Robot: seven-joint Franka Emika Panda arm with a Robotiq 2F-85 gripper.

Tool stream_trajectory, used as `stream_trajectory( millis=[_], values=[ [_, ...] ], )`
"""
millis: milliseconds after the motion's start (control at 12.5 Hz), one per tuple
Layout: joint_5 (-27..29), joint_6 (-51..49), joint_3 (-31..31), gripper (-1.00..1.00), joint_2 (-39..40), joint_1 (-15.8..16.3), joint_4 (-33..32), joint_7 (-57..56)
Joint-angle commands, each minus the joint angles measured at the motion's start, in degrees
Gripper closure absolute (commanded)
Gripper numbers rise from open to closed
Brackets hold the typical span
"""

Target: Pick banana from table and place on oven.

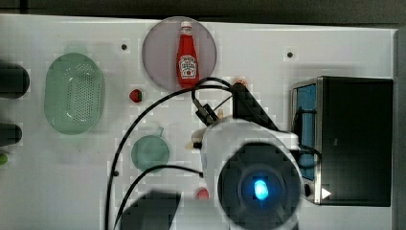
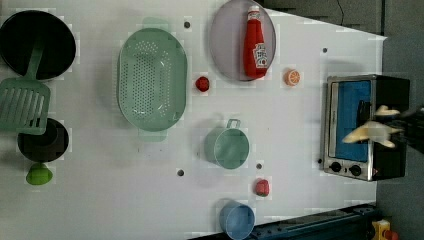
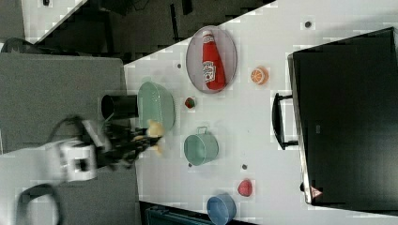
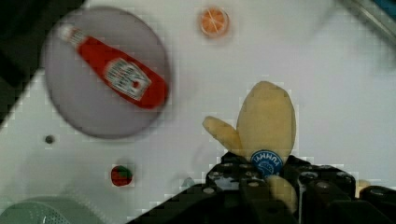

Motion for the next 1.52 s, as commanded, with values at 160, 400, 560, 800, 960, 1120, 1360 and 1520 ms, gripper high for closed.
stream_trajectory(
  millis=[160, 400, 560, 800, 960, 1120, 1360, 1520],
  values=[
    [-0.33, -6.87, -3.67, 0.64, 0.96, -0.63, 3.7, 0.77],
    [-0.95, -7.08, -9.21, 0.64, 1.52, -1.57, 5.76, -3.32],
    [-2.95, -6.23, -13.49, 0.64, 2.91, -1.8, 6.21, -9.87],
    [-5.4, -2.45, -19.64, 0.64, 7.44, -1.97, 7.51, -21.93],
    [-5.49, 0.48, -23.38, 0.64, 11.95, -2.15, 9.26, -29.59],
    [-5.56, 2.21, -27.34, 0.64, 16.99, -2.32, 11.43, -36.83],
    [-5.55, 4.93, -31.27, 0.64, 24.51, -2.36, 15.12, -46.37],
    [-5.55, 5.1, -32.15, 0.64, 27.72, -2.38, 16.7, -49.47]
  ],
)
